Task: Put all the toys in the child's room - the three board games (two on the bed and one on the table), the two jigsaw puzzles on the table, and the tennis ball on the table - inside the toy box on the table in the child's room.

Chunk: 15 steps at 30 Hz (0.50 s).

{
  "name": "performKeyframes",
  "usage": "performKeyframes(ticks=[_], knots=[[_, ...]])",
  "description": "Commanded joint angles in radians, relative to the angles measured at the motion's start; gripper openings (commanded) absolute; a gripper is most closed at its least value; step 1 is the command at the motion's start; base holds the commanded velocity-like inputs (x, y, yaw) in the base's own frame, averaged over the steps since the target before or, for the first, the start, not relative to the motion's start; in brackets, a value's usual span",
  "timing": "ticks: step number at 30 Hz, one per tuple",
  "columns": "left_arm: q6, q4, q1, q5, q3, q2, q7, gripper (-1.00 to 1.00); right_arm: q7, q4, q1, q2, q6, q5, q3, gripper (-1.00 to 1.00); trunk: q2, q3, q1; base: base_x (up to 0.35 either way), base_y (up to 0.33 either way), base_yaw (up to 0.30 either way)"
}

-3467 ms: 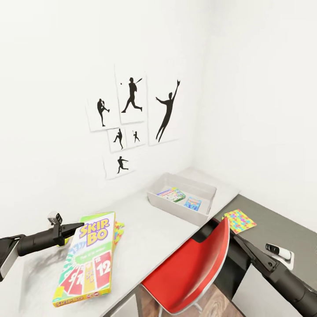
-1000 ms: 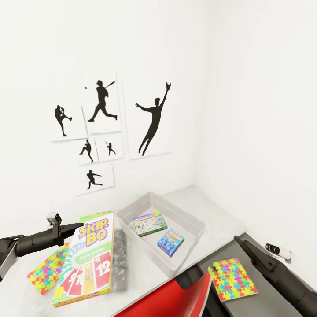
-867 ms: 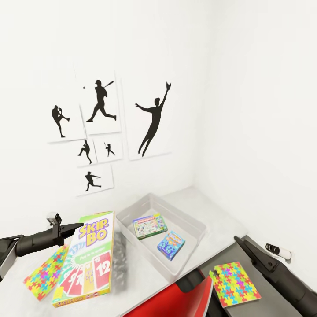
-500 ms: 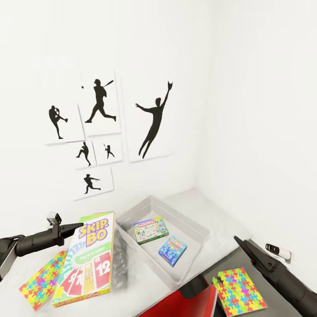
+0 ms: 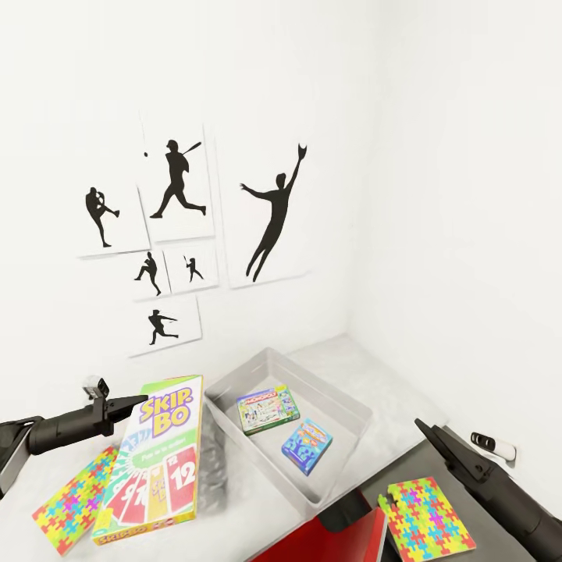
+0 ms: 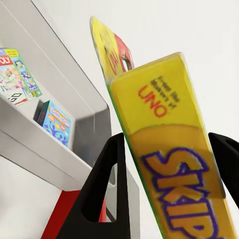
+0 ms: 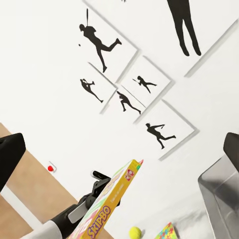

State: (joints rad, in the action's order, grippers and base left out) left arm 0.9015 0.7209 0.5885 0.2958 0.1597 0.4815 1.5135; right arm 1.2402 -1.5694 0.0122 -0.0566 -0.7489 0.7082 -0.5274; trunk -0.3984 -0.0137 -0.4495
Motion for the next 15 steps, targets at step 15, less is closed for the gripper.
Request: performKeyframes(ticks=[15], knots=[[0.016,0.0,0.001,0.006,0.001,-0.005,0.002,-1.0,0.001,0.0,0.001,0.0,-0.007,0.004,0.0,1.0,-0.002,-0.001,-0.001,0.0,0.0,0.0]])
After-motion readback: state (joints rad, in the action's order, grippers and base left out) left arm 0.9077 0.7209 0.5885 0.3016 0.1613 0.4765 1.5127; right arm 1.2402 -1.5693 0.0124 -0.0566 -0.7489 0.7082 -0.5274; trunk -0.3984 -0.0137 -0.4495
